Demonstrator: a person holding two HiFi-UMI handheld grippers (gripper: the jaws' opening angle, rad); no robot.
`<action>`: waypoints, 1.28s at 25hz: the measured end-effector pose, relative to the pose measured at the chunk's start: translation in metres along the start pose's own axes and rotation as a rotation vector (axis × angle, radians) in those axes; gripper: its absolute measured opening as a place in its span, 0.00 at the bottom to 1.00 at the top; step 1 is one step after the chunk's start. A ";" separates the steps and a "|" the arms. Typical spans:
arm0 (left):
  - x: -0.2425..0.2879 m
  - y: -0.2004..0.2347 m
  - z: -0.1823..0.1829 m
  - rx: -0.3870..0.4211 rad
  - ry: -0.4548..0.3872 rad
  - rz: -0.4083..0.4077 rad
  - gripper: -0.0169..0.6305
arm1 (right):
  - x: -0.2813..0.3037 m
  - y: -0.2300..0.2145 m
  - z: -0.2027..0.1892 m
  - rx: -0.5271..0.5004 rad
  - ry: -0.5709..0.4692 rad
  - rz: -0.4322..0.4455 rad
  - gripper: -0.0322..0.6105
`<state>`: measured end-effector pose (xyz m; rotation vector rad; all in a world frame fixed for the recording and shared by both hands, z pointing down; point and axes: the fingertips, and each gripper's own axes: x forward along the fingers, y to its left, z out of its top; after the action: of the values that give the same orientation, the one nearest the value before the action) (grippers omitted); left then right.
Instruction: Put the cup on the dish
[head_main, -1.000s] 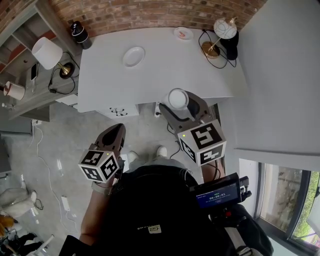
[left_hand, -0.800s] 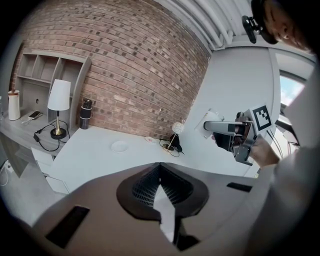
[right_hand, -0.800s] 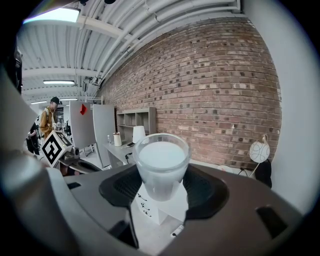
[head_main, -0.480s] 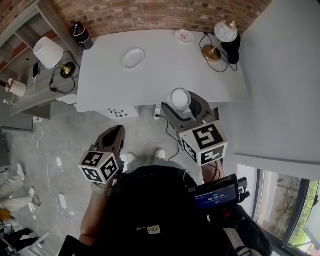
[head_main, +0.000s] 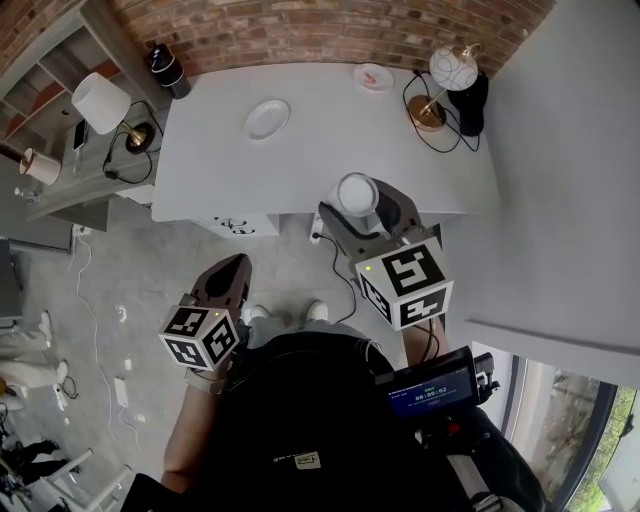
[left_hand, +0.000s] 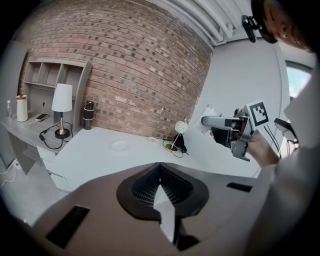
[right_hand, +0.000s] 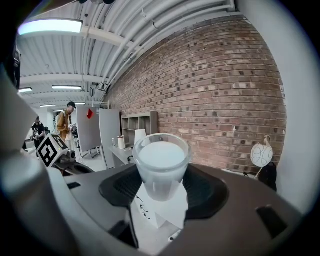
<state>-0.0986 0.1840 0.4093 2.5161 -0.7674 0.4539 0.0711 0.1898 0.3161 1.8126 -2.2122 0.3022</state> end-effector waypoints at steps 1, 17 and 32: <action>0.001 -0.002 -0.001 0.001 0.001 0.005 0.03 | -0.001 -0.002 0.000 0.000 -0.003 0.004 0.46; 0.011 0.005 0.002 0.001 -0.014 0.004 0.03 | 0.008 -0.013 -0.007 0.026 -0.005 -0.005 0.46; 0.057 0.065 0.059 0.009 -0.003 -0.077 0.03 | 0.076 -0.034 0.019 0.053 0.028 -0.087 0.46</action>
<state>-0.0818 0.0807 0.4068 2.5449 -0.6688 0.4281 0.0891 0.1062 0.3231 1.9143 -2.1189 0.3691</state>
